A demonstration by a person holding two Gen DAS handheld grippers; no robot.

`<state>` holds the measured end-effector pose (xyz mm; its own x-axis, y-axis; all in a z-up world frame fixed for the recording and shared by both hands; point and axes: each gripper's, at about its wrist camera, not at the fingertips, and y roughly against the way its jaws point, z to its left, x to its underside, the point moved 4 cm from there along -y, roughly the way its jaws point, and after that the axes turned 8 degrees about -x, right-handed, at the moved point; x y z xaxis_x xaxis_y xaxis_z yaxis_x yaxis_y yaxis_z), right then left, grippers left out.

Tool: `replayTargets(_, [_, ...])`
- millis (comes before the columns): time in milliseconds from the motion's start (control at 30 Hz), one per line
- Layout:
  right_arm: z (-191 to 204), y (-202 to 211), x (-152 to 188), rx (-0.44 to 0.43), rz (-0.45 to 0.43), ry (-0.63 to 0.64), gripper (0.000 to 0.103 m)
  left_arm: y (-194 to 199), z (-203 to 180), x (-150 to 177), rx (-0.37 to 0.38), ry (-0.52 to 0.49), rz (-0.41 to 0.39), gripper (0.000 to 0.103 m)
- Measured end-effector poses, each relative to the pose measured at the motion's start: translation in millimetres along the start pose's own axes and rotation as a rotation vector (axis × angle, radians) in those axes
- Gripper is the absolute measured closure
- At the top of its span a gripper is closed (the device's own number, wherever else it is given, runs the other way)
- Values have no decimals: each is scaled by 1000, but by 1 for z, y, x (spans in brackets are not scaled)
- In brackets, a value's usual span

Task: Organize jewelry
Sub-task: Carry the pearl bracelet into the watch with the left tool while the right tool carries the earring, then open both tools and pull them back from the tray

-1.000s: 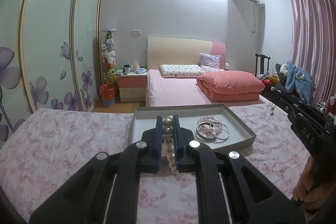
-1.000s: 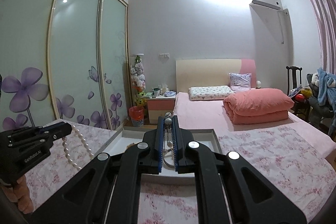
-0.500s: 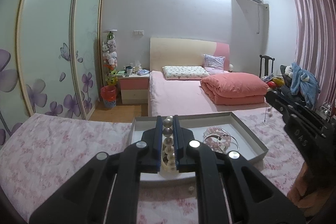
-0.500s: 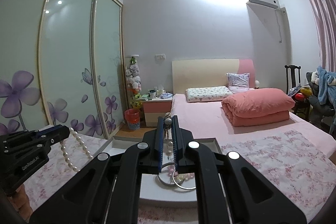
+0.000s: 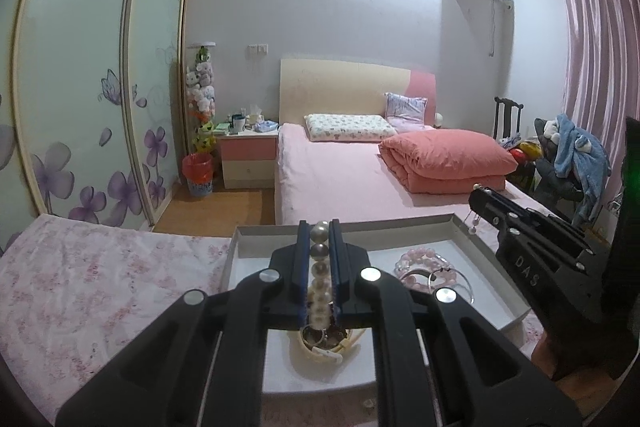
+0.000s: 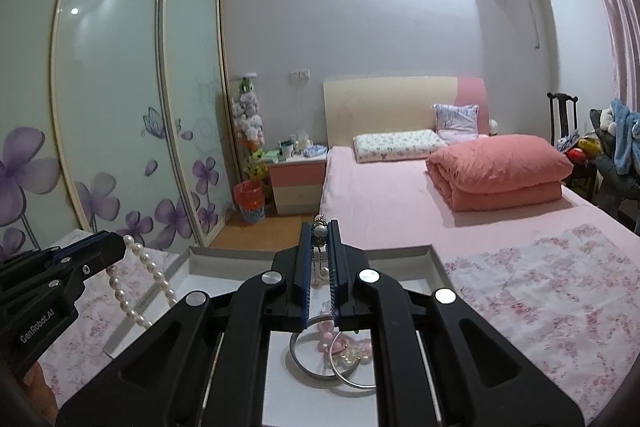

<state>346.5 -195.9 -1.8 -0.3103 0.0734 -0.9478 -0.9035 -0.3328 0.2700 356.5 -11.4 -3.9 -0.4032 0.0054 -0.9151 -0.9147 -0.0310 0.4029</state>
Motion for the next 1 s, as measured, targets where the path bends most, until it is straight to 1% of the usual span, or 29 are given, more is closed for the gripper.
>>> replayTargets(367, [-9,-22,11,2,76,-45,94,-34,1,9,-8,1,59,93])
replayTargets(400, [-9,-24,12,-1,86,-50,89,-37,1,10,-10,0,65,92])
replayTargets(433, [-10,-26,13,-3,97,-57,75,-39,3,11,-16,3,68,90])
replayTargets(467, [-12,-26,14,1,97,-61,67,-41,4,11,-17,9,72,85])
replayTargets(500, [-12,-24,14,7,90,-61,57,-41,4,11,-18,13,74,79])
replayTargets(567, [-13,-20,12,15,73,-52,57,-41,8,10,-27,21,69,76])
replayTargets(867, [-15,-9,8,12,58,-56,57,-32,19,7,-40,37,62,76])
replayTargets(1000, [-12,-2,10,2,56,-47,57,-22,14,9,-33,36,65,76])
